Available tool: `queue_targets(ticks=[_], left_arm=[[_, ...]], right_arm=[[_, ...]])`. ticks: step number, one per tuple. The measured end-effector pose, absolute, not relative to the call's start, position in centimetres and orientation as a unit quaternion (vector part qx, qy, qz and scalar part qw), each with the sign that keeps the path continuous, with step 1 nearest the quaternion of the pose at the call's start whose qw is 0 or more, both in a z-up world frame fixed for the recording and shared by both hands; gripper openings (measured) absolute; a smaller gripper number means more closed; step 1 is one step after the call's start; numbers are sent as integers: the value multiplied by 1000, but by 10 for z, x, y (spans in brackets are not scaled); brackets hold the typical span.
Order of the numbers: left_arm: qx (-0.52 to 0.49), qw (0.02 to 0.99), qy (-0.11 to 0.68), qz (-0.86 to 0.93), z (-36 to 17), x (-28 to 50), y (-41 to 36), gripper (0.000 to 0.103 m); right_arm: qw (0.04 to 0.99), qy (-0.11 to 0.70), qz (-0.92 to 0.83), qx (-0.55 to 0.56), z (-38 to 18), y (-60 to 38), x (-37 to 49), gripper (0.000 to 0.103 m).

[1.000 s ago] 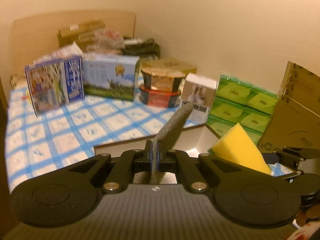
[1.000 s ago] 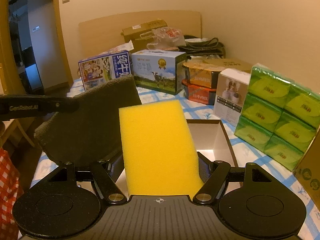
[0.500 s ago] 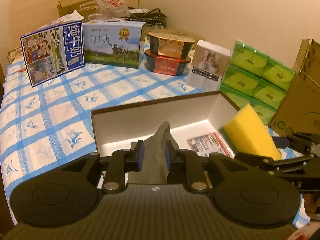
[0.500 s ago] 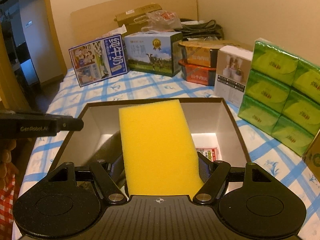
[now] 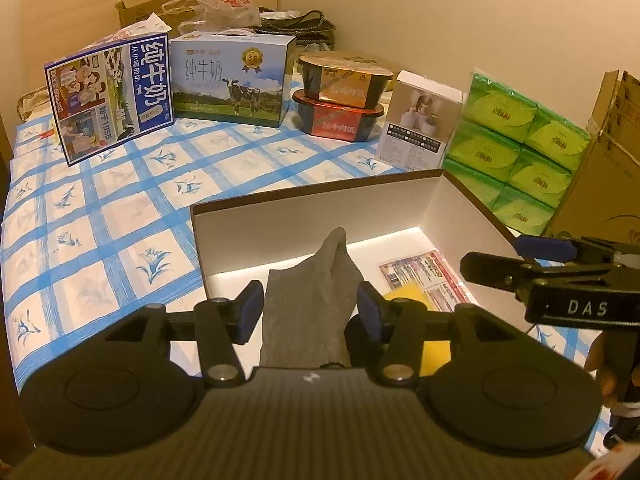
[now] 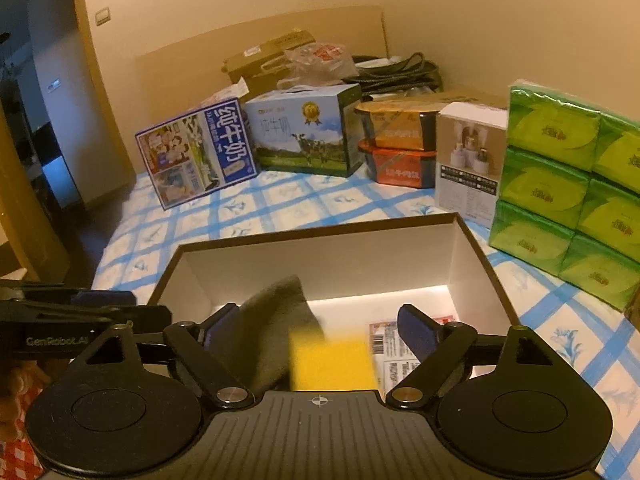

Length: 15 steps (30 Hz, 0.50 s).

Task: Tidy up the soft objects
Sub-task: 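Lower sponge and cloth into the box while both tools open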

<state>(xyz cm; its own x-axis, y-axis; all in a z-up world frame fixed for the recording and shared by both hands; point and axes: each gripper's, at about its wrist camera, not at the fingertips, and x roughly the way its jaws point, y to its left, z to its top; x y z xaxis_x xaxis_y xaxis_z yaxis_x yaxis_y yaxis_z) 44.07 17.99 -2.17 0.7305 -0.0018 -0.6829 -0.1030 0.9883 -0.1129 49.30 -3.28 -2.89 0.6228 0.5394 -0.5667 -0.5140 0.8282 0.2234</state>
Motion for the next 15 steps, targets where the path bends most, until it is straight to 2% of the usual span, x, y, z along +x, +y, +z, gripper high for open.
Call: queue_targets(ticks=[15], left_arm=[[-78, 925, 372, 13, -13, 416, 168, 53]], right_arm=[[894, 340, 290, 18, -30, -59, 456, 86]])
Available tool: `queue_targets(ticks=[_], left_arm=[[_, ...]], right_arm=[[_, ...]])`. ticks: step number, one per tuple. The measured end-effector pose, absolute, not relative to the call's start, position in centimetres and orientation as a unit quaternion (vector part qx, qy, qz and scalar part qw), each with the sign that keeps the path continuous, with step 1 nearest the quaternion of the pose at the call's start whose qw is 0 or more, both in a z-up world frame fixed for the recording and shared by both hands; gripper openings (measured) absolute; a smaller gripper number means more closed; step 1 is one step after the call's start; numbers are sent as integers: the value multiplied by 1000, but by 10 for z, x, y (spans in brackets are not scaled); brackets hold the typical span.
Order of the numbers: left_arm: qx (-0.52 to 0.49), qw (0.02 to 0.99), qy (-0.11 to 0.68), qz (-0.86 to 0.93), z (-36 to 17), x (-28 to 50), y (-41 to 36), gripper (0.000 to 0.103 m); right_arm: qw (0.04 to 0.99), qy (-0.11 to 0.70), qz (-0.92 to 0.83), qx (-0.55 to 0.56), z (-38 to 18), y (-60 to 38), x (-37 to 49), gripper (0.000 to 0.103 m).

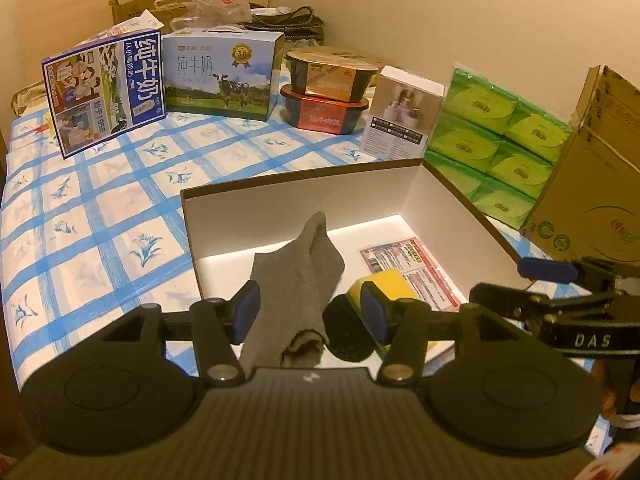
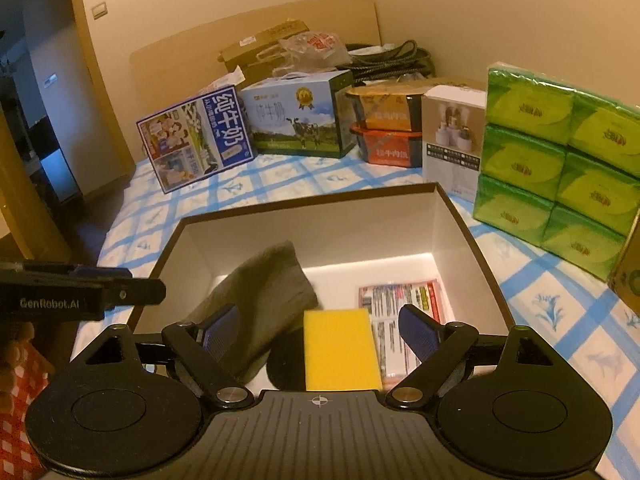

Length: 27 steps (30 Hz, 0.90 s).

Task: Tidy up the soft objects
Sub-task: 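Lower sponge and cloth into the box while both tools open, then withdraw both tools from the box back toward the soft-item pile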

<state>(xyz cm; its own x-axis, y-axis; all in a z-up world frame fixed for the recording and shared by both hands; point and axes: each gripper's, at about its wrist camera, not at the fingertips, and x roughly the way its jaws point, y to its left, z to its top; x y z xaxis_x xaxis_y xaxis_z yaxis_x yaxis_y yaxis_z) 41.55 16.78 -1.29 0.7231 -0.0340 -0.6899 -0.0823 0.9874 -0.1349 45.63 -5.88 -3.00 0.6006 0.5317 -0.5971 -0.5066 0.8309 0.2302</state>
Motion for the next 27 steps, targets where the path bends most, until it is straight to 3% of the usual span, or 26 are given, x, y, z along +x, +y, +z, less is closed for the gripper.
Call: queue_targets(ticks=[27], left_arm=[[-80, 928, 363, 3, 21, 250, 118, 55]], right_arm=[[905, 327, 262, 72, 15, -135, 291, 86]])
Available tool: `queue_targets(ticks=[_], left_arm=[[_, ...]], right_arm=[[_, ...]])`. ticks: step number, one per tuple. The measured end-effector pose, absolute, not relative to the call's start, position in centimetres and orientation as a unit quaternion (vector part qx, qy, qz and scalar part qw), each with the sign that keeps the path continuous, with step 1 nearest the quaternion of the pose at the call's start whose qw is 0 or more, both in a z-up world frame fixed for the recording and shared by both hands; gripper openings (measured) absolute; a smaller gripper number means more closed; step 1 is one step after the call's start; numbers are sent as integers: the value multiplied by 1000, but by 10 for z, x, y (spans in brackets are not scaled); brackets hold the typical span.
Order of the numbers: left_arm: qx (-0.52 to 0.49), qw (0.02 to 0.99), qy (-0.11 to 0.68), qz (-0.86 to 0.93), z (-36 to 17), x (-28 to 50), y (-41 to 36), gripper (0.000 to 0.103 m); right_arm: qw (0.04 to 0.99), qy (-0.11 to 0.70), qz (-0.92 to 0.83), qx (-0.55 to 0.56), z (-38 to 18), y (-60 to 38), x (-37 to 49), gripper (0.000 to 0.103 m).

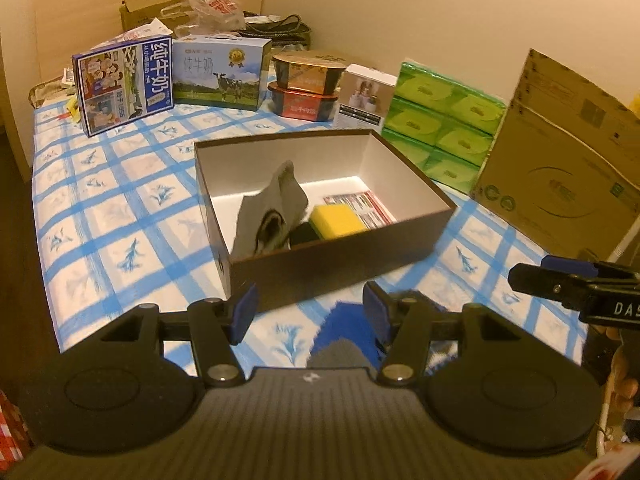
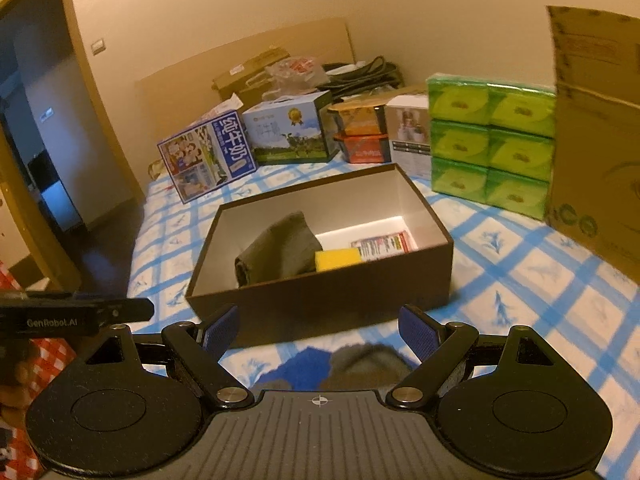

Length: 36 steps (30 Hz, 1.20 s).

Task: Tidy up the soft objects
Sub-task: 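Withdraw both tools from the box back toward the soft-item pile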

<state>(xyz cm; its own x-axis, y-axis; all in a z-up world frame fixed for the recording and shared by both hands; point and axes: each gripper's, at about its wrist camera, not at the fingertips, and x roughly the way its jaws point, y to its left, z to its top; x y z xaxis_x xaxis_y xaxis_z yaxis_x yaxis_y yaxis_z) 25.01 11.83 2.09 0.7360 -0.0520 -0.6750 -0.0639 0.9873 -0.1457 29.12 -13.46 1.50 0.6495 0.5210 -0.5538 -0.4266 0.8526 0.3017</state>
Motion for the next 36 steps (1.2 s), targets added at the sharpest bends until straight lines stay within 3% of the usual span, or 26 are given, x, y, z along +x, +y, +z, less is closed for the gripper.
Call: queue_targets(ticks=[19, 36], left_arm=[[-68, 926, 370, -19, 11, 158, 83, 55], [-42, 915, 399, -32, -20, 124, 68, 55]], right_arm=[[898, 350, 251, 89, 3, -173, 187, 86], [896, 375, 225, 82, -28, -185, 154, 86]])
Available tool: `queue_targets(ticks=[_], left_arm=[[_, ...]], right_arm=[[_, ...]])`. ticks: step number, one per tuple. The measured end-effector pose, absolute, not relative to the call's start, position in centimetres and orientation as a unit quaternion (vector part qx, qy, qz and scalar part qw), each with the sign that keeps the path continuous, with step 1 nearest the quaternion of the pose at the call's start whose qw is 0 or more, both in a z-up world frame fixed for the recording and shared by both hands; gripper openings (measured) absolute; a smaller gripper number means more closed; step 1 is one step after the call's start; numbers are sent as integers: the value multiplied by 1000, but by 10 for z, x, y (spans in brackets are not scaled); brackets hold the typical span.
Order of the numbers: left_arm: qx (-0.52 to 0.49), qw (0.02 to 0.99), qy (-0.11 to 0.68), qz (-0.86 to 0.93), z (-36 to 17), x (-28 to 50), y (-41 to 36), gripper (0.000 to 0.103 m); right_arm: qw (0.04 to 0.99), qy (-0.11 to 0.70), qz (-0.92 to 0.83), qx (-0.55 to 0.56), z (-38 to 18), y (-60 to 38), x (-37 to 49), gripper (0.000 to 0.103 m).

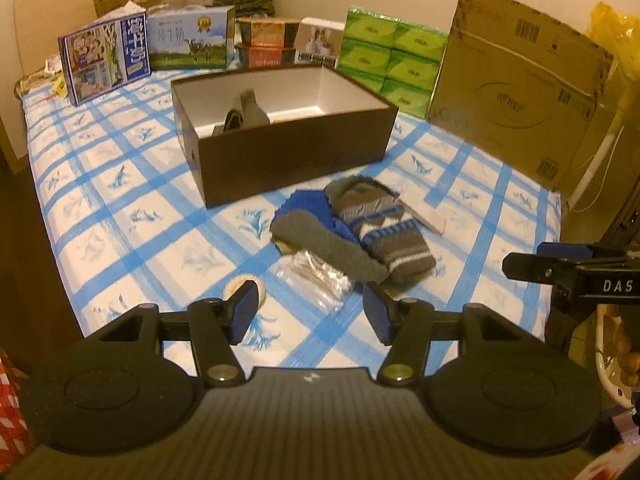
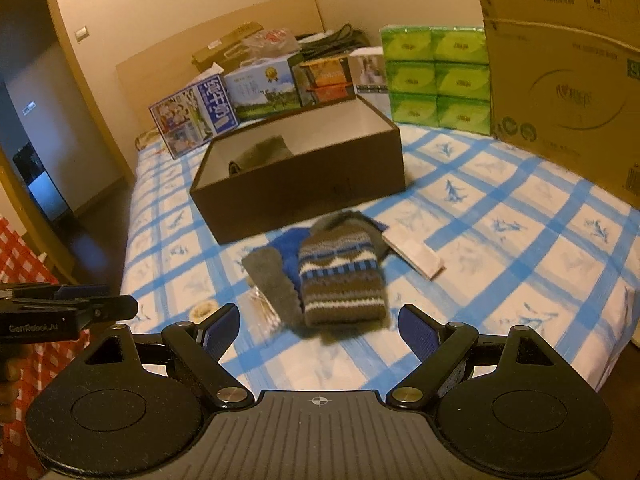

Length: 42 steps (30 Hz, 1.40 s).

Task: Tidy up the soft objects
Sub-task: 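Withdraw both tools from the box back toward the soft-item pile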

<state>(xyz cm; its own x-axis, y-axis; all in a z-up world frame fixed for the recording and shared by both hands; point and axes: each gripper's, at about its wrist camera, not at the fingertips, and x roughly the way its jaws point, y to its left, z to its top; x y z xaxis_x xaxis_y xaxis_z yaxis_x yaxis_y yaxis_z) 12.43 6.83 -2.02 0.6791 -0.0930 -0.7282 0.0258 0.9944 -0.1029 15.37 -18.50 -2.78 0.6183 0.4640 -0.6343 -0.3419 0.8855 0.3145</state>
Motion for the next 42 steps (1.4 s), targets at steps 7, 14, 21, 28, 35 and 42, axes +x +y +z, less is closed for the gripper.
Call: queue_targets(ticks=[7, 14, 21, 28, 35, 42], left_arm=[[-32, 909, 416, -23, -37, 125, 71, 55], [-30, 905, 423, -21, -55, 134, 74, 55], [-17, 906, 422, -18, -77, 149, 81, 54], [-6, 901, 434, -11, -106, 173, 92, 52], [-13, 895, 445, -7, -130, 200, 103, 52], [-18, 891, 453, -2, -145, 220, 109, 49]], right_arm=[[890, 391, 220, 80, -42, -183, 157, 86], [888, 404, 209, 75, -57, -180, 162, 86], [881, 423, 196, 77, -73, -178, 174, 86], [873, 444, 183, 83, -91, -178, 188, 86], [867, 459, 173, 83, -104, -177, 202, 86], [864, 469, 165, 83, -113, -177, 211, 86]])
